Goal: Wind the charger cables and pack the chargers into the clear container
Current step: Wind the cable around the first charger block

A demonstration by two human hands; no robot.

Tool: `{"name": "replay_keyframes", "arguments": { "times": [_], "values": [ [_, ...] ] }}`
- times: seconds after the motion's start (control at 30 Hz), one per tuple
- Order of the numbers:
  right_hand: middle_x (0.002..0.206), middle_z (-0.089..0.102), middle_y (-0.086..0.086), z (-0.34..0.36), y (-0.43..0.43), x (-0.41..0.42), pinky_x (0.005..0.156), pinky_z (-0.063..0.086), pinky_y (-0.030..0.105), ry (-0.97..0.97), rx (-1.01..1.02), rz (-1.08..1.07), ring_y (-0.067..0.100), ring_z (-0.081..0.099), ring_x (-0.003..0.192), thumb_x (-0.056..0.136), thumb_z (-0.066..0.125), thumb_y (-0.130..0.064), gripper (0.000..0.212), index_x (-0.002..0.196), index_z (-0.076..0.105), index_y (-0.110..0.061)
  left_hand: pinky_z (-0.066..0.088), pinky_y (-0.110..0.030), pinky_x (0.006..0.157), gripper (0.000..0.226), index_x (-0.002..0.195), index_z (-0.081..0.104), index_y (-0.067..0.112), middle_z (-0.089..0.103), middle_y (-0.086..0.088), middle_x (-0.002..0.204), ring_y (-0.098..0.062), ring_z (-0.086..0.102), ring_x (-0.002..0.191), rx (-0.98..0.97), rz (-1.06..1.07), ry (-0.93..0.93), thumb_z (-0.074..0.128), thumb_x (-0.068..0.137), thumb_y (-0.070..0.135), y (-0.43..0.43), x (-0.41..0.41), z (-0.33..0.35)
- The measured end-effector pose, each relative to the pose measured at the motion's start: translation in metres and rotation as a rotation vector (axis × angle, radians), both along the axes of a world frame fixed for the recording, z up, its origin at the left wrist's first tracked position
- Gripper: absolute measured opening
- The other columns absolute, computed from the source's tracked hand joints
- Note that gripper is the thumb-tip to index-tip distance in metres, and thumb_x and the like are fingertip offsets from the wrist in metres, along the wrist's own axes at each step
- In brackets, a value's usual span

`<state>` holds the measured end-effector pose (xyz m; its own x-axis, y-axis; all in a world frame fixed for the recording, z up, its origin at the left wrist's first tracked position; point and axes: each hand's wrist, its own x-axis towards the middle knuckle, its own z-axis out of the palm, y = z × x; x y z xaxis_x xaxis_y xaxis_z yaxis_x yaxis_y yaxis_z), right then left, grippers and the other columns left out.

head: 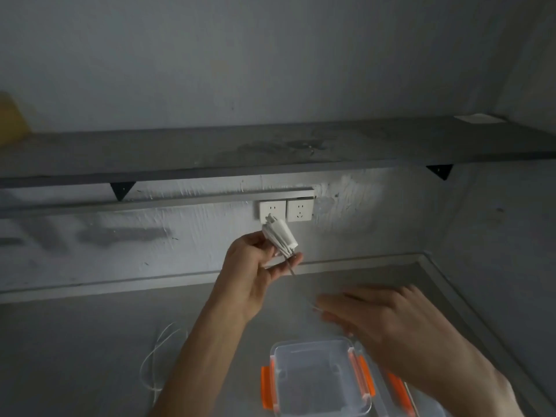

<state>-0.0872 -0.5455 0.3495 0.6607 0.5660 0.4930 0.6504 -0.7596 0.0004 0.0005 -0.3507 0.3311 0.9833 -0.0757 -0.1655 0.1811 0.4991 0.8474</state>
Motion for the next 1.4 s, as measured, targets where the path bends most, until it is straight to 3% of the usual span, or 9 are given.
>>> {"name": "replay_keyframes", "arguments": {
  "times": [0.17, 0.37, 0.53, 0.73, 0.9, 1.07, 1.13, 1.23, 1.4],
  "values": [
    [0.072, 0.071, -0.005, -0.002, -0.006, 0.002, 0.042, 0.052, 0.033, 0.020, 0.118, -0.008, 0.024, 0.069, 0.059, 0.086, 0.049, -0.029, 0.022, 0.094, 0.069, -0.026, 0.062, -0.046, 0.076, 0.027, 0.115, 0.053, -0.015, 0.061, -0.023, 0.102, -0.025, 0.069, 0.074, 0.174, 0.002, 0.022, 0.038, 0.093, -0.019, -0.005, -0.006, -0.001],
    [0.076, 0.069, -0.007, 0.030, -0.014, 0.031, 0.047, 0.049, 0.033, -0.248, 0.029, -0.002, 0.022, 0.063, 0.065, 0.084, 0.068, -0.011, 0.017, 0.091, 0.073, -0.026, 0.059, -0.028, 0.066, 0.021, 0.103, 0.053, 0.004, 0.067, -0.008, 0.092, -0.016, 0.069, 0.074, 0.477, -0.225, -0.177, 0.049, 0.092, -0.014, -0.022, -0.037, -0.011],
    [0.087, 0.070, -0.009, 0.016, -0.021, 0.077, 0.063, 0.054, 0.038, 0.056, 0.419, 0.090, 0.012, 0.068, 0.077, 0.087, 0.067, -0.032, 0.015, 0.091, 0.079, -0.024, 0.060, -0.033, 0.075, 0.017, 0.101, 0.058, 0.017, 0.067, 0.002, 0.092, -0.016, 0.070, 0.080, 0.672, -0.303, -0.356, 0.056, 0.094, 0.002, -0.007, -0.050, 0.005],
    [0.086, 0.073, -0.001, -0.044, -0.001, 0.084, 0.074, 0.051, 0.019, 0.682, 0.894, 0.216, 0.007, 0.068, 0.082, 0.093, 0.059, -0.022, 0.018, 0.092, 0.075, -0.013, 0.057, -0.045, 0.075, 0.028, 0.100, 0.064, 0.003, 0.066, -0.018, 0.097, -0.033, 0.067, 0.082, 0.276, -0.428, -0.170, 0.049, 0.086, -0.016, 0.005, -0.050, 0.014],
    [0.067, 0.066, 0.005, -0.068, 0.017, 0.067, 0.061, 0.046, 0.030, 0.617, 0.973, 0.081, 0.004, 0.057, 0.063, 0.096, 0.054, -0.021, 0.025, 0.077, 0.071, -0.018, 0.059, -0.043, 0.070, 0.044, 0.121, 0.050, -0.014, 0.063, -0.026, 0.106, -0.034, 0.069, 0.087, 0.029, -0.482, -0.131, 0.035, 0.082, -0.027, 0.009, -0.047, 0.008],
    [0.065, 0.061, -0.022, -0.067, 0.023, 0.028, 0.056, 0.040, 0.008, 0.443, 0.683, -0.082, -0.003, 0.056, 0.054, 0.095, 0.058, -0.030, 0.016, 0.092, 0.070, -0.040, 0.061, -0.043, 0.075, 0.039, 0.120, 0.053, -0.017, 0.066, -0.023, 0.095, -0.026, 0.071, 0.078, -0.187, -0.247, -0.059, 0.030, 0.090, -0.022, 0.012, -0.025, 0.002],
    [0.075, 0.065, -0.031, -0.059, 0.026, 0.013, 0.057, 0.049, 0.016, 0.310, 0.487, -0.139, -0.003, 0.062, 0.060, 0.093, 0.054, -0.036, 0.016, 0.102, 0.067, -0.038, 0.062, -0.042, 0.078, 0.035, 0.111, 0.057, -0.014, 0.064, -0.014, 0.080, -0.021, 0.066, 0.073, -0.156, -0.182, -0.046, 0.029, 0.091, -0.020, 0.010, -0.019, -0.004],
    [0.089, 0.071, -0.022, -0.039, 0.023, 0.004, 0.053, 0.053, 0.027, 0.211, 0.257, -0.127, 0.008, 0.069, 0.072, 0.091, 0.043, -0.039, 0.023, 0.100, 0.064, -0.037, 0.062, -0.037, 0.072, 0.033, 0.103, 0.062, -0.012, 0.062, -0.017, 0.088, -0.026, 0.060, 0.087, -0.058, -0.087, -0.007, 0.032, 0.091, -0.020, 0.006, -0.014, -0.013],
    [0.099, 0.069, -0.026, -0.033, 0.016, -0.005, 0.063, 0.055, 0.028, 0.282, 0.165, -0.044, 0.005, 0.068, 0.086, 0.095, 0.041, -0.047, 0.026, 0.112, 0.059, -0.041, 0.062, -0.039, 0.082, 0.031, 0.101, 0.055, -0.010, 0.049, -0.007, 0.054, -0.012, 0.053, 0.049, -0.102, -0.117, 0.008, 0.026, 0.093, -0.015, 0.018, -0.008, -0.018]
  ]
}}
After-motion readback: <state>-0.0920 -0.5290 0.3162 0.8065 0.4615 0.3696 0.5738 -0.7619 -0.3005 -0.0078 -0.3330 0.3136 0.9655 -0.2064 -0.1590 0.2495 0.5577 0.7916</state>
